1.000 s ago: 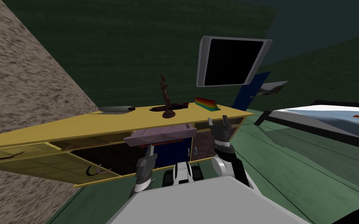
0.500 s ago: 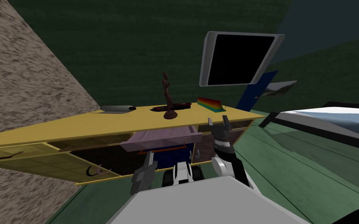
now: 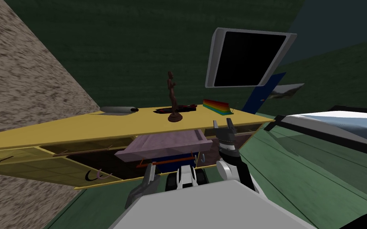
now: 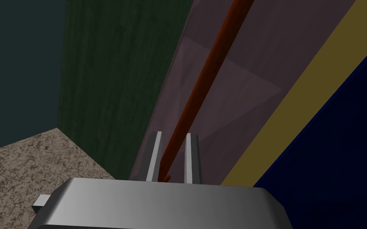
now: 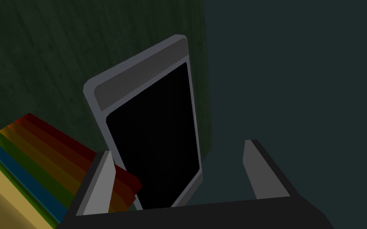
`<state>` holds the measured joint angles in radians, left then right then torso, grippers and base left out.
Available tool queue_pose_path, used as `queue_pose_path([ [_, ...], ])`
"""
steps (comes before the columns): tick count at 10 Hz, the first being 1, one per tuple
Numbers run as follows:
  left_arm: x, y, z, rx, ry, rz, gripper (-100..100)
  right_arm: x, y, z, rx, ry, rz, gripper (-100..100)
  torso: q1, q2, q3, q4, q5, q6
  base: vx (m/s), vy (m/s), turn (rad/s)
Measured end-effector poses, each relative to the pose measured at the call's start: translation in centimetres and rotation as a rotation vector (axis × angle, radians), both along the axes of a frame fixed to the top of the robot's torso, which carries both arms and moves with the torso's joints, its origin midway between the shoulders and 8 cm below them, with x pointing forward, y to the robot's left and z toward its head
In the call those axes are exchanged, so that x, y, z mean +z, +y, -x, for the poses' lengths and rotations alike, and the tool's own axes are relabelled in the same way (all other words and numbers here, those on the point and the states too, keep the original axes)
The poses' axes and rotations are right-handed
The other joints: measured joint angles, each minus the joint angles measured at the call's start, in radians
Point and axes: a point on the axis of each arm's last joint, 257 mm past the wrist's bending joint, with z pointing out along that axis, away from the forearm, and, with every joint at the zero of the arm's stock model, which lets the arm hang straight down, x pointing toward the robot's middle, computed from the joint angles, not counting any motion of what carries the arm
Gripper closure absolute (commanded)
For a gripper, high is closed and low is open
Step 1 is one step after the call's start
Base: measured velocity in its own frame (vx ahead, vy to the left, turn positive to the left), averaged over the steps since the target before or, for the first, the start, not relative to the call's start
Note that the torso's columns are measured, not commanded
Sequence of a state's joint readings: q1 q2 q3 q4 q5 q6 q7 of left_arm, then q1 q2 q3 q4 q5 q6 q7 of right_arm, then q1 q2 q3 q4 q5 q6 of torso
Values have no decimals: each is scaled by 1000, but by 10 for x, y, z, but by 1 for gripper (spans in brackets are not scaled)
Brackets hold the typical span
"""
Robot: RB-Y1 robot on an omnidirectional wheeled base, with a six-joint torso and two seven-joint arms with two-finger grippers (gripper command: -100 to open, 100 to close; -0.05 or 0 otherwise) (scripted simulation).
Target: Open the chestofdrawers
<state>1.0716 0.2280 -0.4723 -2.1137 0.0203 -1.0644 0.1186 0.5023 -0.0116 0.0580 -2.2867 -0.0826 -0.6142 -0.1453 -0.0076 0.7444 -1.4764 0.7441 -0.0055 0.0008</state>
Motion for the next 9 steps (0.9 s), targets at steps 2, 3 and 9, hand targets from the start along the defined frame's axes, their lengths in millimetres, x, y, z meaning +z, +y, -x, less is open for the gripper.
queue_pose_path([
  [2, 3, 0, 3, 3, 7, -1, -100, 0, 0, 0, 0, 0, 0, 0, 3, -4, 1, -4, 3, 0, 0, 3, -8],
  [3, 9, 1, 7, 4, 9, 0, -100, 0, 0, 0, 0, 0, 0, 0, 6, -6, 0, -6, 5, -1, 0, 0, 0],
  [9, 32, 1, 24, 9, 38, 2, -100, 0, 0, 0, 0, 0, 0, 0, 6, -1, 0, -1, 2, -2, 0, 0, 0],
])
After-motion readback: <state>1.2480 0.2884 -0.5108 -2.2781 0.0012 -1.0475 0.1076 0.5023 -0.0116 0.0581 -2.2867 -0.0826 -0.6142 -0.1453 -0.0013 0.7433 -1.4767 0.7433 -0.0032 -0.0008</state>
